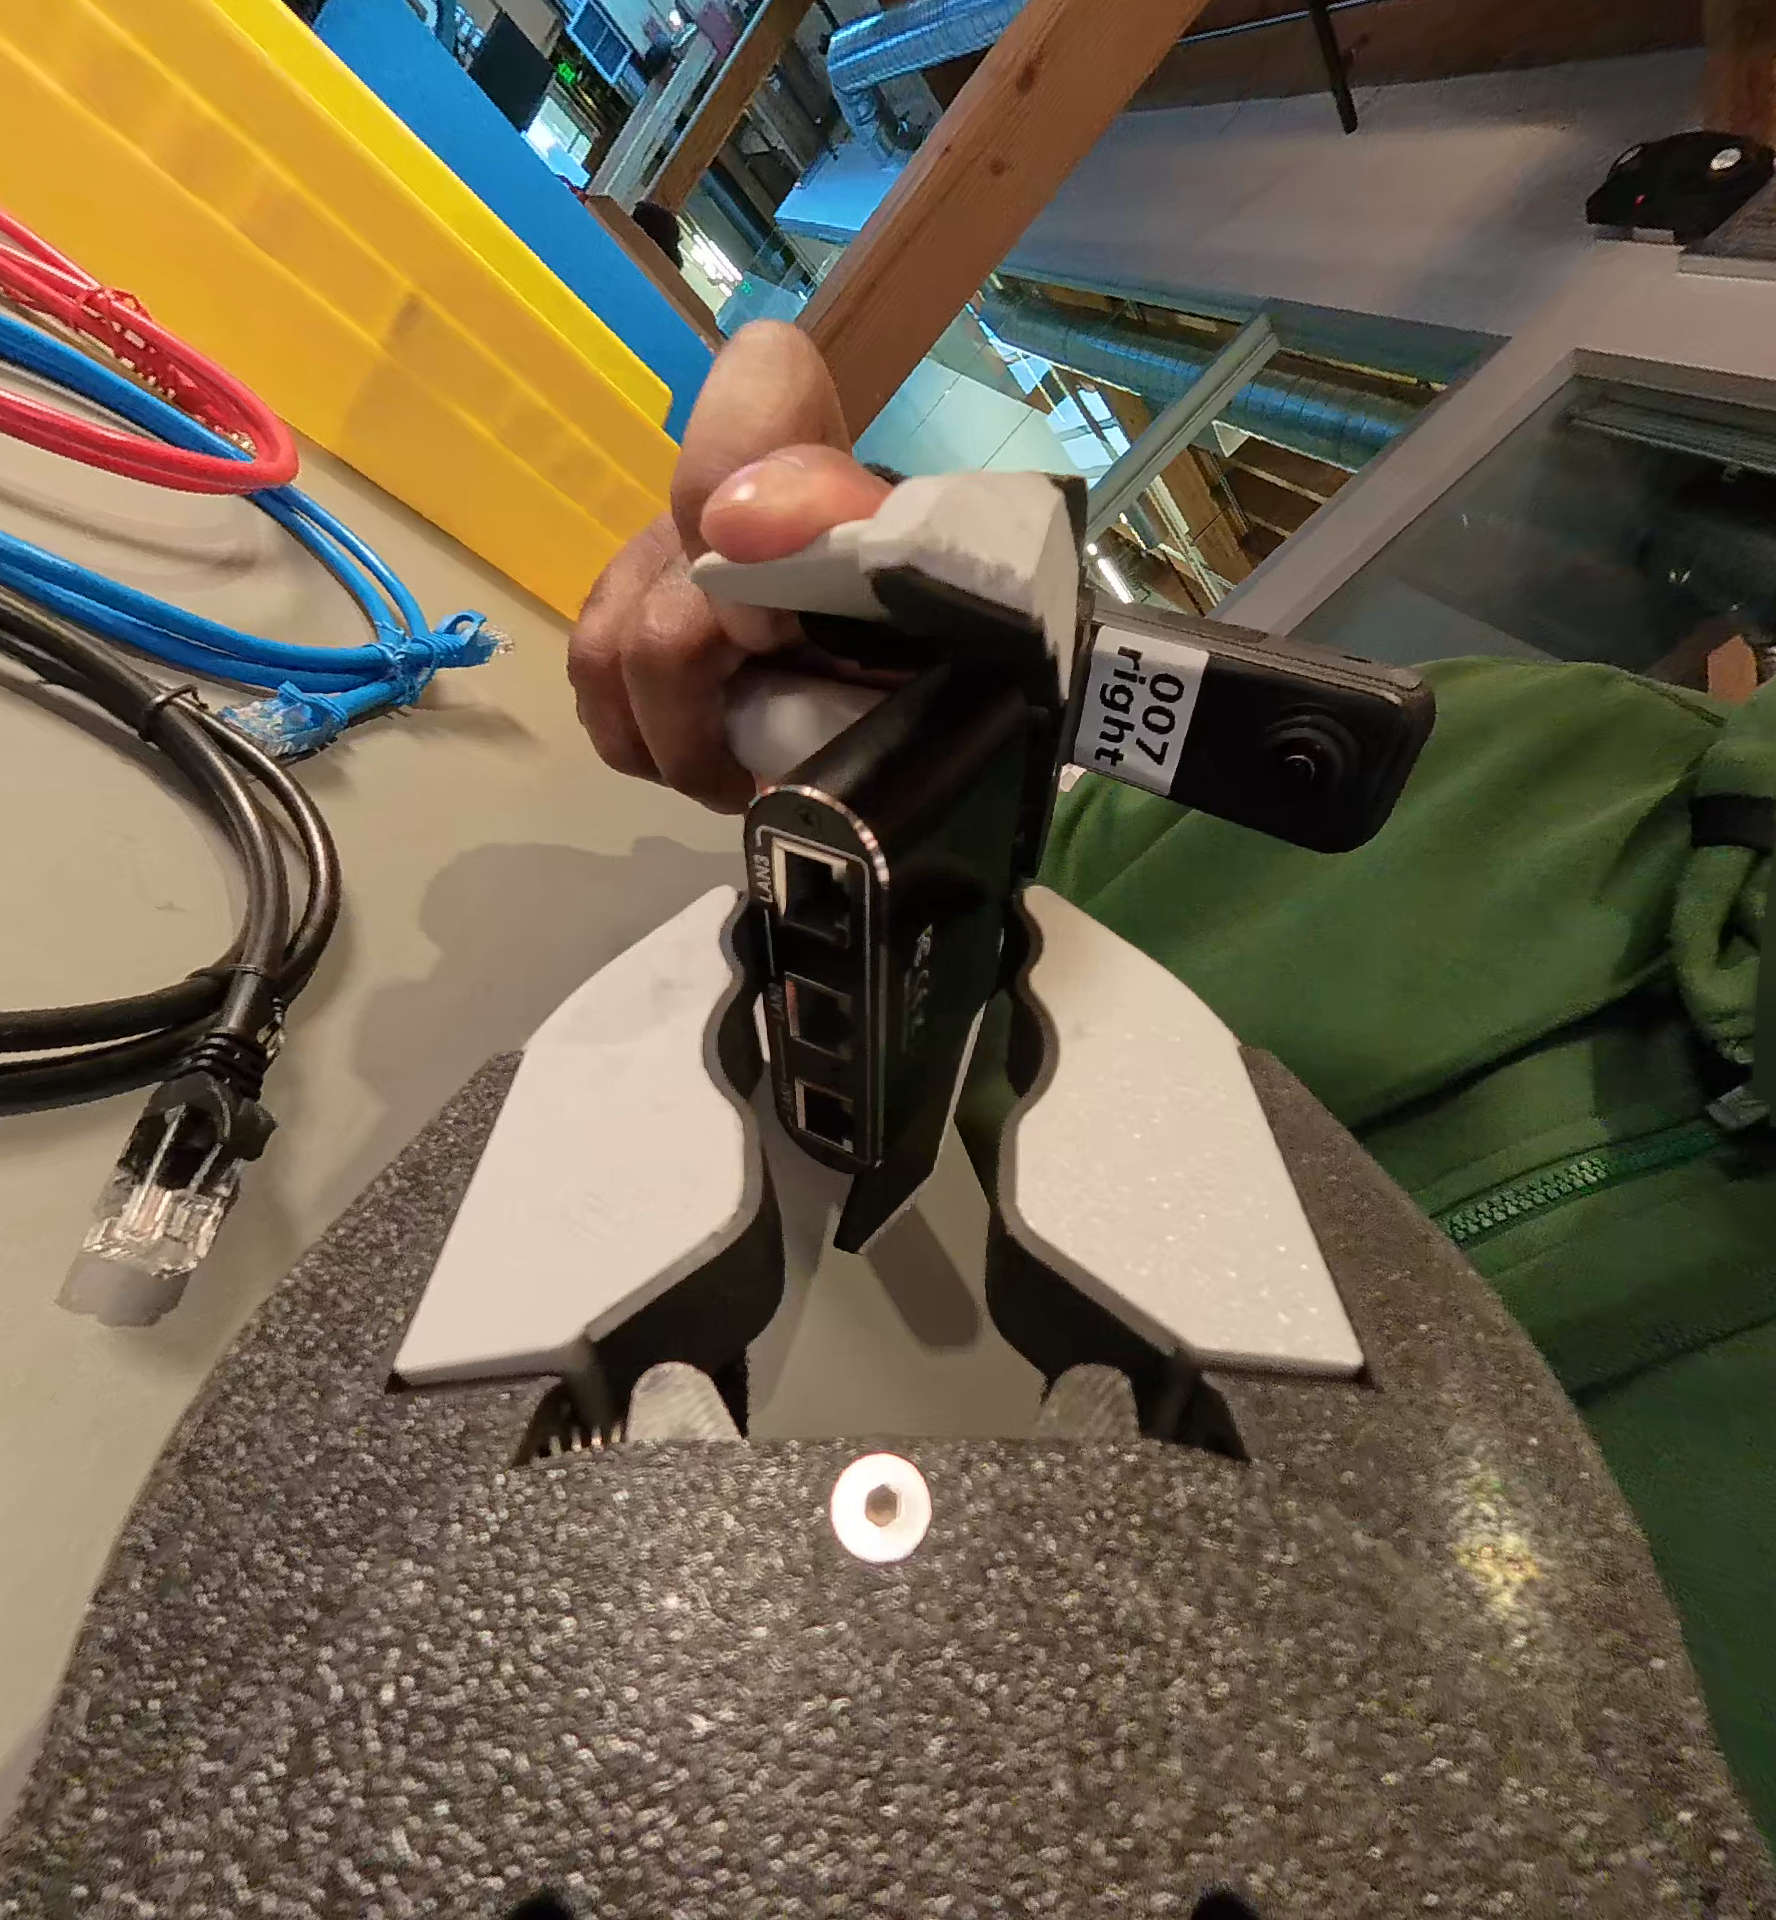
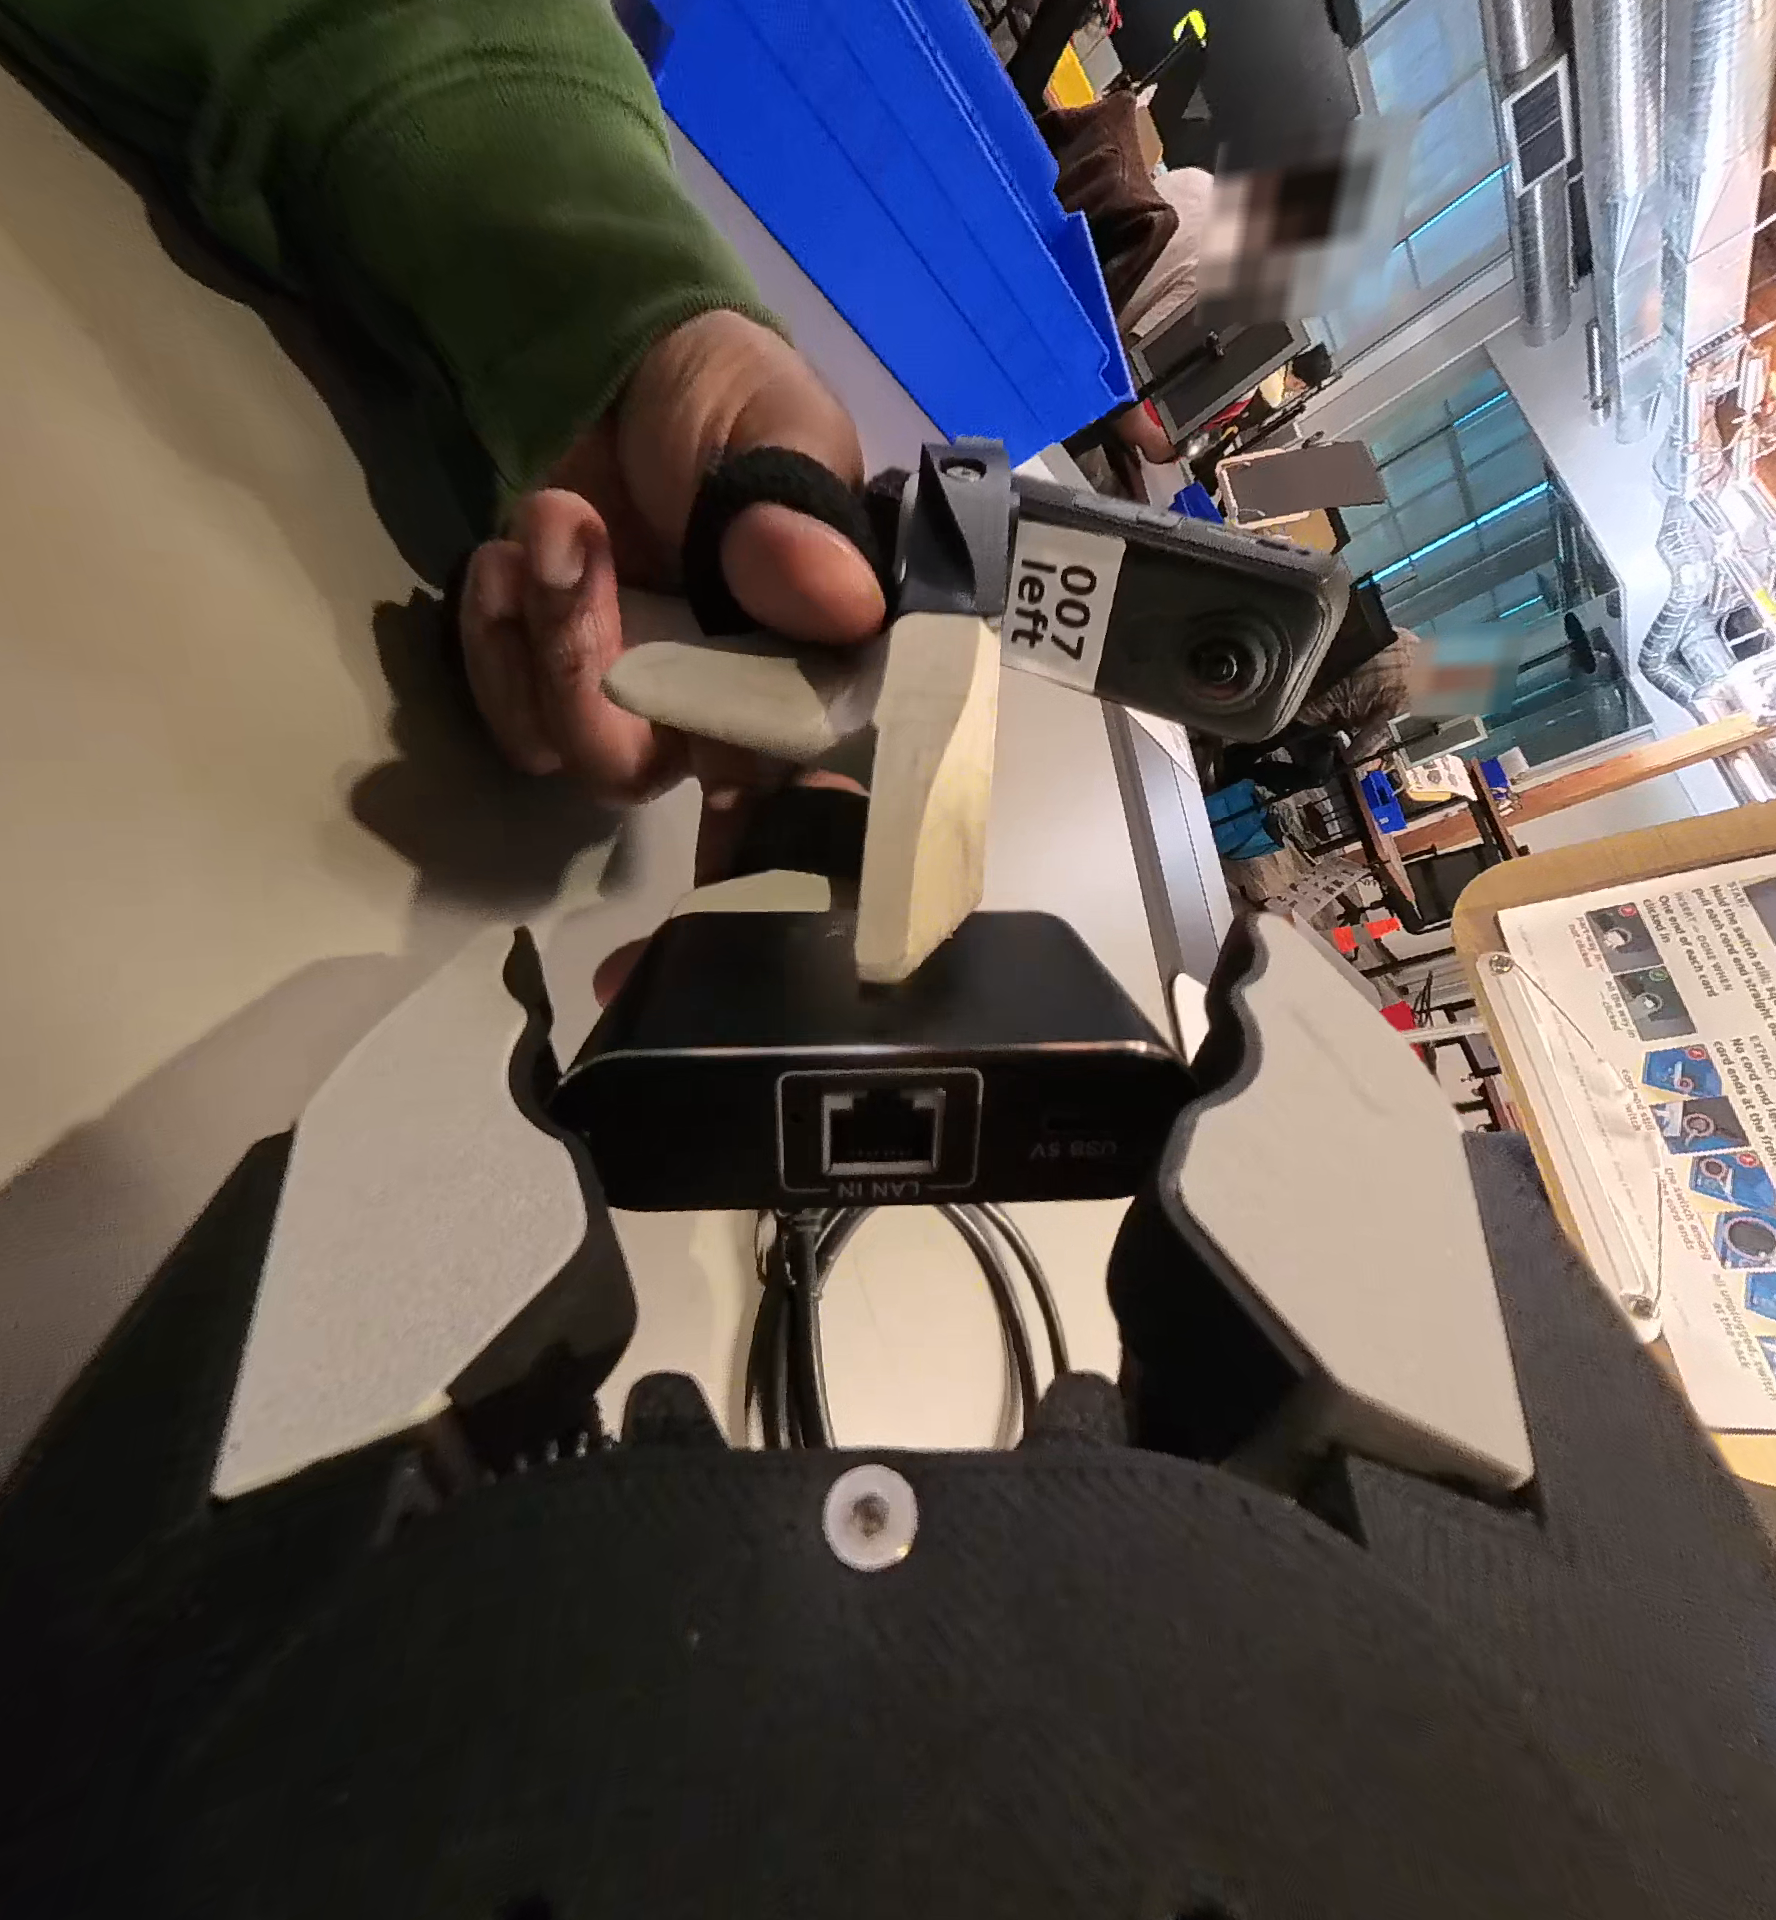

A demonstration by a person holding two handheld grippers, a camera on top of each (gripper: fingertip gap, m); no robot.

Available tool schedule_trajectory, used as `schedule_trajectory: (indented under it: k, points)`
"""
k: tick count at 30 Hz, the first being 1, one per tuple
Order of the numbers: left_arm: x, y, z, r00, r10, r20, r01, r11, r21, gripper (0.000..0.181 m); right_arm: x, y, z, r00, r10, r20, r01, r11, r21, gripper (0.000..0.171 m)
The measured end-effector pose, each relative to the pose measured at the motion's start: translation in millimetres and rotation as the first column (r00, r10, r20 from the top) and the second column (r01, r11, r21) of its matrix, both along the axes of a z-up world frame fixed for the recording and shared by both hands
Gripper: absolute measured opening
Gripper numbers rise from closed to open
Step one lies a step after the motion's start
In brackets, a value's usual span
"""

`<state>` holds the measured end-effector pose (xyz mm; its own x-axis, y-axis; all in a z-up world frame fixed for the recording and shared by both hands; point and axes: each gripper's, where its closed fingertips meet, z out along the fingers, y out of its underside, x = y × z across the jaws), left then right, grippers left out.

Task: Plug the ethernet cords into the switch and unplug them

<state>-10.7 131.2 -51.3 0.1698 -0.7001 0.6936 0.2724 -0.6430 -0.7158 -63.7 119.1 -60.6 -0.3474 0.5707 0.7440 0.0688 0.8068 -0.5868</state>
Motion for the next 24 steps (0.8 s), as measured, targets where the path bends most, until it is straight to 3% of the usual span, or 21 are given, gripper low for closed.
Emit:
schedule_trajectory:
  k: [10, 15, 21, 24]
  points:
    - [4.0, -3.8, 8.0, 0.997, -0.027, 0.072, 0.026, 1.000, 0.012, 0.050, 0.8, -12.0, 10.5, 0.998, 0.042, -0.041, -0.042, 0.999, -0.010, 0.119]
    - [-2.4, -3.1, 12.9, 0.998, 0.007, 0.066, -0.012, 0.997, 0.078, 0.028, 0.2, 0.0, 10.6, 0.999, -0.001, -0.050, 0.000, 1.000, -0.027, 0.119]
    - [-10.3, 10.8, 4.6, 0.961, 0.205, -0.188, -0.153, 0.954, 0.258, 0.026, 0.1, 21.7, -2.7, 0.997, -0.083, 0.010, 0.083, 0.996, -0.021, 0.114]
    - [-18.4, 17.3, -3.3, 0.857, 0.345, -0.383, -0.166, 0.888, 0.428, 0.026, 6.0, 24.4, -4.3, 0.997, -0.064, 0.047, 0.068, 0.993, -0.095, 0.091]
